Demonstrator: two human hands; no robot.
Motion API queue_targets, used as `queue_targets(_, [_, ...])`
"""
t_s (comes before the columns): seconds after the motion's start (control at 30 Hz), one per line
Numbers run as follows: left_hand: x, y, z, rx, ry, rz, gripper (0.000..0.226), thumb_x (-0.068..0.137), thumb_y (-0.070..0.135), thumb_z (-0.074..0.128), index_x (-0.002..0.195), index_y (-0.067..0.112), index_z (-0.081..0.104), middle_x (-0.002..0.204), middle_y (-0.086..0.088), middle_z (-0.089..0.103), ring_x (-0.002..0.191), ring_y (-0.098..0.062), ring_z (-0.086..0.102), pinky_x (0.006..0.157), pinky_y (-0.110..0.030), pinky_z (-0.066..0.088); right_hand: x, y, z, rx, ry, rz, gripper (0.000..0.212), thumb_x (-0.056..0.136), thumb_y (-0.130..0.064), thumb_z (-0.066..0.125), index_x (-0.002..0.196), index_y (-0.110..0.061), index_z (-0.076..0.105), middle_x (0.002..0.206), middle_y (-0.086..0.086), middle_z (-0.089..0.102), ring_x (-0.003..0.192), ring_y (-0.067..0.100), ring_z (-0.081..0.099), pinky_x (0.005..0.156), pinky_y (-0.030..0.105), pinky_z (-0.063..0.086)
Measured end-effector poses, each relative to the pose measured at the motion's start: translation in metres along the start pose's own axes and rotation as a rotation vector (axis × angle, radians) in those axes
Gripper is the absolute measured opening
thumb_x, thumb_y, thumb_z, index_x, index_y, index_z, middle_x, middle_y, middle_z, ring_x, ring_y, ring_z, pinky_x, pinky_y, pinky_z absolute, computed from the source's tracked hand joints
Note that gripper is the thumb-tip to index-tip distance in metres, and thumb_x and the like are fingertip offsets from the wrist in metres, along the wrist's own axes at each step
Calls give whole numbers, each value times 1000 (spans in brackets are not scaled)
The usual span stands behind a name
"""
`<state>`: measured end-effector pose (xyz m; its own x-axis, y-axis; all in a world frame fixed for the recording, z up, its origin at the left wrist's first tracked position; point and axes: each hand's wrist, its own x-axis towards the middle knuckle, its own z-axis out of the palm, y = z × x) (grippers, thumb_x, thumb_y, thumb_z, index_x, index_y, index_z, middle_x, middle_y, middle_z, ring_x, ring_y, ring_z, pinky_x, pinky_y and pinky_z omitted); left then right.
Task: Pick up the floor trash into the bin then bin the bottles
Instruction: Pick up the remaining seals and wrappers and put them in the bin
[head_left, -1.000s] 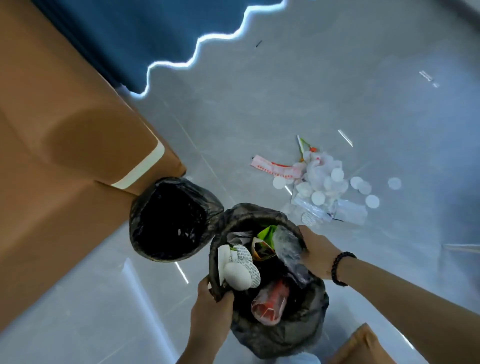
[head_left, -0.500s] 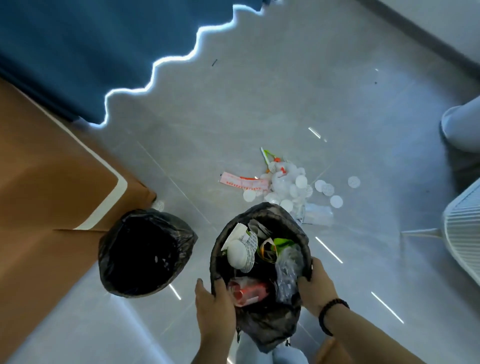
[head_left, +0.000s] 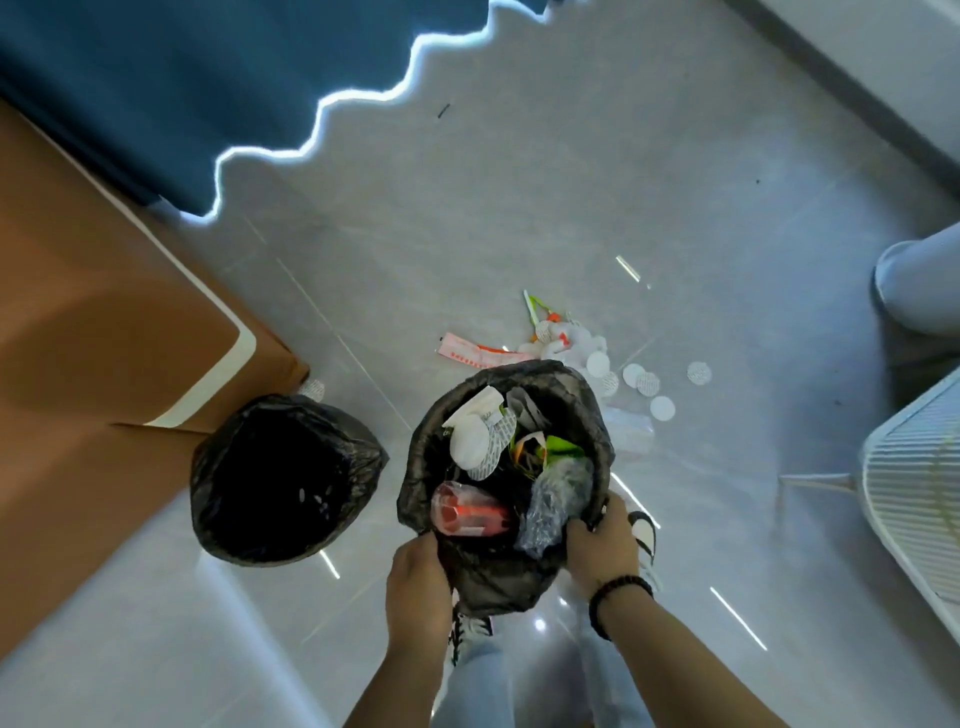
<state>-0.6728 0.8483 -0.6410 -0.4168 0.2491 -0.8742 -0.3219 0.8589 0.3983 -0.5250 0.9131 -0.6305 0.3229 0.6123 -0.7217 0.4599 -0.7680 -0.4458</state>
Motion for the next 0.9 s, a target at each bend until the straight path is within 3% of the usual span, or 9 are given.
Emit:
queue_targets(0.13, [0, 5, 15, -97, 14, -60, 45, 89, 42, 52, 125, 15, 49, 119, -12, 58, 110, -36, 58, 94, -51, 50, 5, 5, 5, 64, -37, 22, 30, 88, -6, 49, 117, -13, 48, 89, 5, 60, 79, 24, 57, 64, 31, 47])
queue_targets(0.27, [5, 0, 18, -144, -10, -81, 65, 74, 59, 54, 120, 14, 57, 111, -10, 66, 100, -29, 65, 82, -48, 57, 16, 11, 3, 85, -72, 45, 28, 89, -7, 49, 116, -16, 46, 88, 4, 58, 82, 28, 59, 76, 44, 54])
queue_targets(0.33, [1, 2, 20, -250, -18, -106, 50, 90, 56, 47, 111, 14, 60, 105, -12, 66, 96, -28, 65, 71, -40, 58, 22, 14, -2, 89, -93, 42, 27, 88, -8, 50, 112, -19, 47, 90, 3, 59, 85, 30, 59, 78, 46, 54])
queue_targets(0.43, [-8, -1, 29, -536, 5, -213, 49, 99, 54, 31, 111, 13, 56, 106, -12, 63, 91, -27, 62, 74, -38, 49, 42, 22, -11, 124, -131, 48, 28, 84, -10, 54, 105, -27, 47, 95, 6, 61, 91, 34, 60, 81, 54, 53])
queue_targets(0.6, [-37, -9, 69, -552, 10, -181, 20, 96, 13, 41, 110, 10, 55, 98, -11, 61, 78, -28, 62, 71, -37, 53, 72, 19, -45, 142, -180, 18, 30, 81, -9, 58, 104, -25, 48, 93, 8, 62, 88, 35, 62, 79, 56, 54])
queue_targets(0.67, [-39, -12, 84, -535, 39, -171, 24, 94, 7, 40, 116, 12, 48, 104, -13, 59, 79, -30, 64, 70, -39, 54, 87, 13, -56, 177, -222, 20, 32, 81, -3, 60, 107, -17, 47, 89, 9, 61, 82, 33, 62, 76, 54, 56])
queue_targets(0.8, [-22, -23, 120, -560, -5, -148, 45, 91, 11, 57, 127, 23, 32, 114, -17, 59, 95, -35, 65, 77, -46, 56, 118, 16, -63, 51, -239, -87, 28, 76, -9, 63, 90, -24, 45, 86, 9, 61, 82, 32, 63, 76, 54, 55])
queue_targets(0.9, [9, -44, 149, -520, 50, -150, 55, 82, 25, 65, 129, 20, 36, 122, -14, 60, 105, -33, 63, 87, -53, 54, 130, 31, -51, 23, -235, -108, 26, 77, -10, 64, 94, -19, 46, 83, 4, 58, 80, 28, 61, 76, 50, 56])
